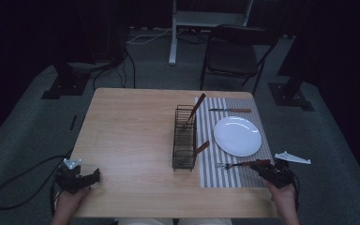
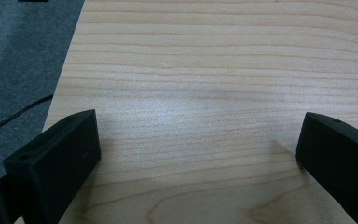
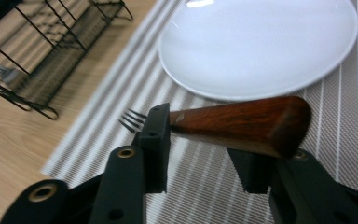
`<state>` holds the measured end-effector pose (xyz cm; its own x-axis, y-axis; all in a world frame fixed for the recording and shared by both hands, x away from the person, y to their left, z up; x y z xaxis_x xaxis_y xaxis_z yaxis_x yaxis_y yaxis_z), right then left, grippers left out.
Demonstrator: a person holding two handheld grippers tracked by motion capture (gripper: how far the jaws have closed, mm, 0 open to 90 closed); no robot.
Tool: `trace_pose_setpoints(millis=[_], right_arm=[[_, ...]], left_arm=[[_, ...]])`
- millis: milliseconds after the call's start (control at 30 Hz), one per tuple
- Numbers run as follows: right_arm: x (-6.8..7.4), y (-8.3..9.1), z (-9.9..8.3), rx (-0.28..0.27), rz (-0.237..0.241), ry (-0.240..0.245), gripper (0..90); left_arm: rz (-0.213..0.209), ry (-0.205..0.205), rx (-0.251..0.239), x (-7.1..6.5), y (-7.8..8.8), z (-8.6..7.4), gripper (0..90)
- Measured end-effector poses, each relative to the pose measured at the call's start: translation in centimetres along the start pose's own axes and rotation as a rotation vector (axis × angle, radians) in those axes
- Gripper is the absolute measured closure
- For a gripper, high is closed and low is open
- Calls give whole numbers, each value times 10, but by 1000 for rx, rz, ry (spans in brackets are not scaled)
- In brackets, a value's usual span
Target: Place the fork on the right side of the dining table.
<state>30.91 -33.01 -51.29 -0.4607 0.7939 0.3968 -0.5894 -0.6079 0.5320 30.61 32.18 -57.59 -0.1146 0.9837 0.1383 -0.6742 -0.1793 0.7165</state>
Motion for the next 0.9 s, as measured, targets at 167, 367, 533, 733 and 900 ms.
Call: trace_pose_setpoints(millis=[167,367,533,733,900], right_arm=[[-19,-6,-10,23,14,-24,541],[-39,-10,-17,33,25,-57,530],[-48,-13,-21,60,40,-70,515],[-54,-14,-25,92,-8,-67,483],[-57,-14,-27,92,-47,-66,462]], left_arm=[[0,0,0,0,0,0,3],[0,0,0,0,0,0,3],[0,0,0,0,0,0,3],[0,0,0,0,0,0,3],[0,0,0,0,0,0,3]])
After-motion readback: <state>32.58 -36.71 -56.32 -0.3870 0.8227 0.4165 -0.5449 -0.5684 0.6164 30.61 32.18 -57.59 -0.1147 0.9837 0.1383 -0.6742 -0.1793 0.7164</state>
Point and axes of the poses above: each handheld gripper's, and its own axes: y roughly backward along the jaws, z roughly out of its top, x roughly to its left, the point moved 4 cm from there along -y, roughly forward along the jaws, and after that the axes turned 10 degrees about z, right-handed, at the moved point
